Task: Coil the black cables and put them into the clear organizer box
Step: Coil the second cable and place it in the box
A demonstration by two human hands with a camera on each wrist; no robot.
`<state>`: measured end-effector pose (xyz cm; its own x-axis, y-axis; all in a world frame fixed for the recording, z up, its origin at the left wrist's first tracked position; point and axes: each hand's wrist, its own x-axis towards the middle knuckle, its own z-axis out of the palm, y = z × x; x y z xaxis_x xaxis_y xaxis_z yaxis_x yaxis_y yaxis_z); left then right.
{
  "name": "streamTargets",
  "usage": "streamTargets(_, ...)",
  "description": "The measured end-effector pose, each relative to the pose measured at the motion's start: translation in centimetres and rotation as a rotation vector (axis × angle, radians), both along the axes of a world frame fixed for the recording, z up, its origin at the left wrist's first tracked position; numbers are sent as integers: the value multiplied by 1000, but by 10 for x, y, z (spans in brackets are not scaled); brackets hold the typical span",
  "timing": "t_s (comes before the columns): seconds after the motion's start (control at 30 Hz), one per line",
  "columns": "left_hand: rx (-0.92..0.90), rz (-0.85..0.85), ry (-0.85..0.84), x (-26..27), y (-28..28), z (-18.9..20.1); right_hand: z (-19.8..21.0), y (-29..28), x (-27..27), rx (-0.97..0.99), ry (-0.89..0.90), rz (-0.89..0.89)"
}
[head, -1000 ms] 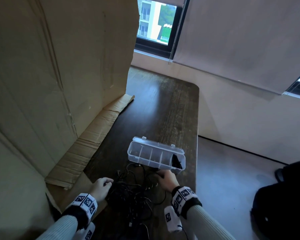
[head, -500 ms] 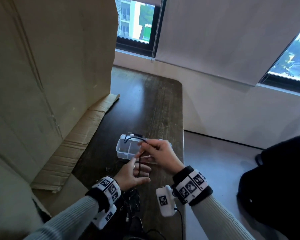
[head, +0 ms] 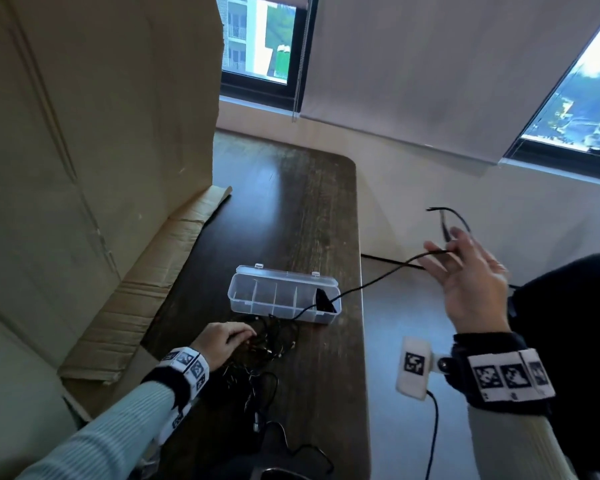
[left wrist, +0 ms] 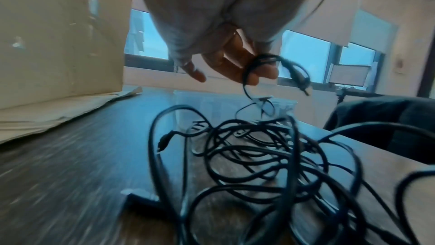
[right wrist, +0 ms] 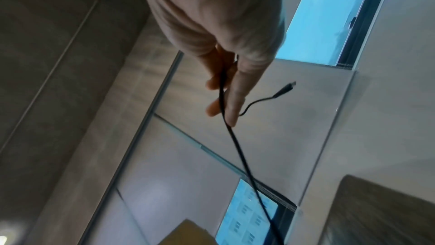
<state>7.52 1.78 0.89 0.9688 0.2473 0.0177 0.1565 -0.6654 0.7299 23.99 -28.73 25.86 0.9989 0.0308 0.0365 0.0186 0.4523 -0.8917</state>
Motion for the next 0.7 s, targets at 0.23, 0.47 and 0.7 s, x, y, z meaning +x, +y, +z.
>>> streamTargets(0.23, 126, 434, 25, -4, 36, -8, 13, -44, 19, 41, -11, -139)
streamTargets(0.47, 4, 734, -64, 7, 44, -2, 19, -29, 12, 12, 14, -165)
streamTargets(0.7, -254, 453, -242, 17, 26, 54, 5, -13, 11, -628, -87, -27)
